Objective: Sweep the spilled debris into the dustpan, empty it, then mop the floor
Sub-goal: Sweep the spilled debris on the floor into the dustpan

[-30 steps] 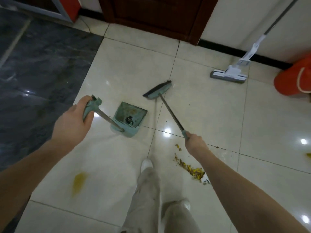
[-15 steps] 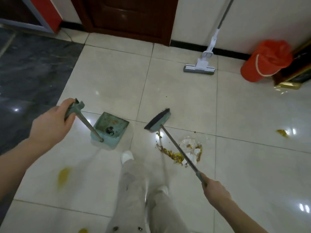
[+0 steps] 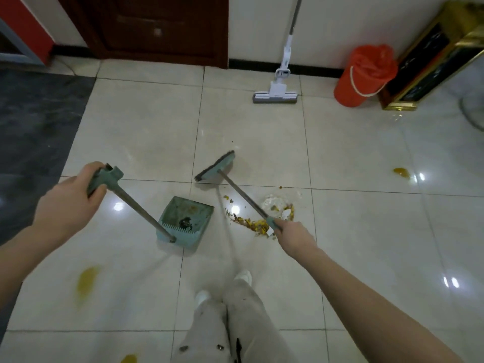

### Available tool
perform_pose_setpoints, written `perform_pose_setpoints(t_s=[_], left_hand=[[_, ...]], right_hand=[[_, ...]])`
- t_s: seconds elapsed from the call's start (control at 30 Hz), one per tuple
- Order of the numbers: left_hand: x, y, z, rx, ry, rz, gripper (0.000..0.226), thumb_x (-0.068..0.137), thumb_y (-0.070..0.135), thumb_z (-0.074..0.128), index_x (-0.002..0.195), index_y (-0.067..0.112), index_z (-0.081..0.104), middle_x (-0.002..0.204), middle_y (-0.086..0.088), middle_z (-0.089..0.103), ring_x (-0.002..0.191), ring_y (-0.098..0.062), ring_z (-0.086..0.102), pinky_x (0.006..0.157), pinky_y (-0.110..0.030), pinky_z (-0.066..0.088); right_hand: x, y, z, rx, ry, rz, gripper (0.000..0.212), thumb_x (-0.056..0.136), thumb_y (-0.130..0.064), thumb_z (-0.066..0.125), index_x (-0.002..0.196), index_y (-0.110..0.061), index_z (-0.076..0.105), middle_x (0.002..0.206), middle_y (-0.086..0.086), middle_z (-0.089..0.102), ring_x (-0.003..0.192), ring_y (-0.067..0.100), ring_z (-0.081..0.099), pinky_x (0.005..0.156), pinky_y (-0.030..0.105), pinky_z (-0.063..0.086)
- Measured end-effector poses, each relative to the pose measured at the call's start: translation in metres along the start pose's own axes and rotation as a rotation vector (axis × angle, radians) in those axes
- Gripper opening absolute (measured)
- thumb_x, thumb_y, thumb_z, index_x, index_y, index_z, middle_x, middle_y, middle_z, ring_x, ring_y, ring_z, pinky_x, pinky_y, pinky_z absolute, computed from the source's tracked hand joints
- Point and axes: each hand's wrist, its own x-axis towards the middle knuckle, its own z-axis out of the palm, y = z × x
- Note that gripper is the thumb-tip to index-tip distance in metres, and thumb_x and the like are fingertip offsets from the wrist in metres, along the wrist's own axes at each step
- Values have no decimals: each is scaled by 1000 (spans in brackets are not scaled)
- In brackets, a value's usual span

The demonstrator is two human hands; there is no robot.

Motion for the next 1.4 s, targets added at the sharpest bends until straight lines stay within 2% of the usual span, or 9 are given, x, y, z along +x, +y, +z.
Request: perform_pose_setpoints(t_s=[0.1, 0.2, 0.37, 0.47, 0.63, 0.8, 1.0, 1.17, 1.4], left_hand=[[-16, -4, 2, -8, -11, 34, 39, 95, 24, 53, 130, 25, 37, 77, -14, 61, 59, -31, 55, 52, -40, 47], [-39, -9, 11, -40, 16, 28, 41, 94, 19, 56, 131, 21, 40, 80, -16, 62, 60, -32, 51, 53, -38, 43], [-65, -8, 21, -57, -40, 27, 40, 95, 21, 55, 131, 21, 40, 78, -11, 59, 60, -31, 52, 53, -40, 46], [-79, -4, 26, -57, -53, 47, 39, 95, 22, 54, 132, 22, 40, 75, -10, 59, 57, -30, 53, 53, -40, 48], [-99, 18, 34, -22, -82, 50, 39, 95, 26, 53, 131, 27, 39, 81, -8, 59, 64, -35, 57, 58, -44, 51], [-117, 59, 46, 11, -71, 73, 39, 94, 24, 54, 130, 25, 38, 80, -10, 60, 61, -34, 56, 55, -45, 52], [-146, 111, 69, 34, -48, 38, 39, 94, 26, 52, 131, 27, 38, 87, -14, 60, 65, -39, 56, 57, -47, 52], [-162, 132, 82, 45, -14, 86, 41, 94, 25, 51, 132, 27, 38, 91, -15, 59, 60, -36, 53, 54, -47, 51], [-176, 152, 86, 28, -45, 96, 41, 94, 24, 53, 132, 29, 37, 91, -14, 59, 65, -41, 56, 55, -46, 49]], right_hand=[[5, -26, 5, -21, -20, -15, 31, 101, -27, 36, 125, -28, 56, 88, 4, 59, 77, 26, 57, 64, 32, 47], [12, -46, 16, -64, -44, 19, 36, 98, -16, 37, 126, -26, 57, 89, 4, 55, 78, 25, 55, 64, 32, 44], [3, -47, 47, -109, -106, 91, 37, 95, -10, 39, 125, -20, 58, 93, 5, 57, 82, 27, 57, 67, 33, 45], [-16, -21, 60, -79, -104, 105, 37, 96, -13, 38, 127, -22, 55, 95, 5, 55, 92, 29, 60, 71, 35, 47], [-51, 52, 70, -177, -115, 99, 37, 98, -19, 31, 129, -31, 48, 94, 5, 53, 82, 26, 55, 68, 34, 46], [-96, 148, 70, -257, -138, 137, 39, 101, -28, 28, 136, -41, 39, 82, 1, 51, 73, 22, 56, 67, 35, 53], [-139, 241, 44, -308, -155, 155, 39, 103, -32, 28, 140, -41, 36, 85, 2, 55, 71, 22, 58, 60, 32, 48], [-150, 263, 34, -197, -98, 102, 38, 102, -33, 34, 138, -38, 44, 84, 4, 55, 68, 24, 54, 59, 31, 45], [-128, 228, 34, -102, -50, 0, 34, 101, -31, 36, 132, -32, 49, 85, 6, 56, 72, 27, 57, 64, 35, 51]])
